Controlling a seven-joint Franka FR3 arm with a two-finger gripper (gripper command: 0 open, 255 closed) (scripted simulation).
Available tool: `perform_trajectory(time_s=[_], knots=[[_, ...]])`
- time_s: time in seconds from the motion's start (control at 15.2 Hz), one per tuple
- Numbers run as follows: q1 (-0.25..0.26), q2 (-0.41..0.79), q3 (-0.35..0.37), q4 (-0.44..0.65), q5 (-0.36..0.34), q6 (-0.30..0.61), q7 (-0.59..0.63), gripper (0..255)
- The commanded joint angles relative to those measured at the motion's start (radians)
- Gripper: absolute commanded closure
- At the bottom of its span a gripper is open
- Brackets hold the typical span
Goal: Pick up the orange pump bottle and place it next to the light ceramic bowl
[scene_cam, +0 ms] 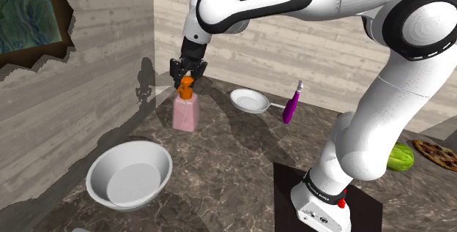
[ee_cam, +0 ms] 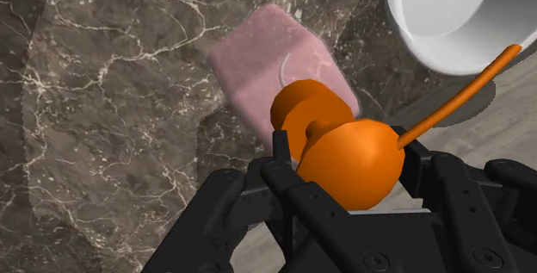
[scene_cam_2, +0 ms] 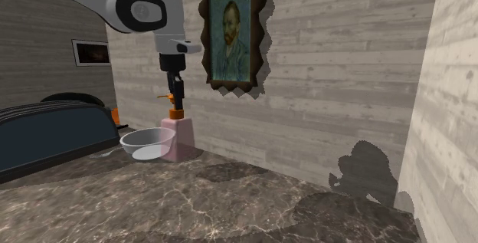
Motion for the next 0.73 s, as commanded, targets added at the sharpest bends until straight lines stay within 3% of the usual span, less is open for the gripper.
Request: perform_trajectory(time_s=[0.0,0.66], knots=[[0.001,0.004,0.001,-0.024,0.002,0.029,-0.002,255],[0.003,0.048,0.003,-0.104,0.010,0.151,-0.018,255]])
